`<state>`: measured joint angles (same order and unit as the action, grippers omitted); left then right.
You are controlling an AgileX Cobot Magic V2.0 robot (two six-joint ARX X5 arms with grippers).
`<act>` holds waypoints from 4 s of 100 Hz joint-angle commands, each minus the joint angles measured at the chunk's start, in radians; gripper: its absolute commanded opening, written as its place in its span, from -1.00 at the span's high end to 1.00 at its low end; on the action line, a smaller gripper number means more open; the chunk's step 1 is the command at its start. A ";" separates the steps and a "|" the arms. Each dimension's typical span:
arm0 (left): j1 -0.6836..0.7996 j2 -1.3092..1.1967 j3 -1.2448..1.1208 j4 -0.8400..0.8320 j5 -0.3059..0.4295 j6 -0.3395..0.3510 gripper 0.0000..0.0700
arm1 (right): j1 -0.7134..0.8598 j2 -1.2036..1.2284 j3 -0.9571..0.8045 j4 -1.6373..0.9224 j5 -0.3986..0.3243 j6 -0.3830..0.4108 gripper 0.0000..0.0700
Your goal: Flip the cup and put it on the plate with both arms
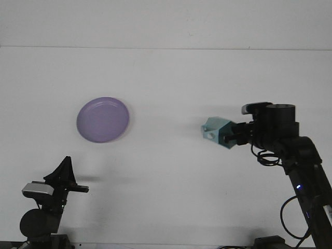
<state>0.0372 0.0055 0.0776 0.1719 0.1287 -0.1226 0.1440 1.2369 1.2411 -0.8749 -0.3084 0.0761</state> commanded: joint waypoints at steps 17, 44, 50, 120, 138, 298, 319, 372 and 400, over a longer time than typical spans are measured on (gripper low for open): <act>0.002 0.000 0.009 0.009 -0.002 -0.006 0.97 | 0.203 0.093 0.018 -0.132 0.129 -0.003 0.99; 0.002 0.000 0.009 0.009 -0.002 -0.006 0.97 | 0.292 0.272 0.018 -0.238 0.229 -0.042 0.99; 0.002 0.000 0.009 0.009 -0.002 -0.006 0.97 | 0.295 0.306 0.018 -0.254 0.251 -0.049 0.99; 0.002 0.000 0.009 0.008 -0.002 -0.006 0.97 | 0.300 0.347 0.172 -0.319 0.230 -0.079 -0.07; 0.002 0.000 0.015 0.010 0.003 -0.098 0.96 | 0.284 0.262 0.280 -0.305 0.230 -0.083 -0.07; -0.670 1.571 1.489 -0.891 0.238 0.066 0.36 | 0.018 -0.943 -0.763 0.630 0.242 -0.057 -0.06; -0.741 1.752 1.655 -0.991 0.238 0.070 -0.51 | 0.018 -0.943 -0.763 0.635 0.241 -0.057 -0.06; -0.881 2.103 2.039 -1.231 0.234 0.072 -0.51 | 0.018 -0.943 -0.763 0.635 0.241 -0.050 -0.06; -0.914 2.187 2.040 -1.206 0.174 0.079 -0.51 | 0.018 -0.943 -0.763 0.635 0.241 -0.050 -0.06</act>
<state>-0.8658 2.1509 2.0895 -1.0451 0.3187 -0.0608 0.1616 0.2920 0.4789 -0.2489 -0.0711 0.0086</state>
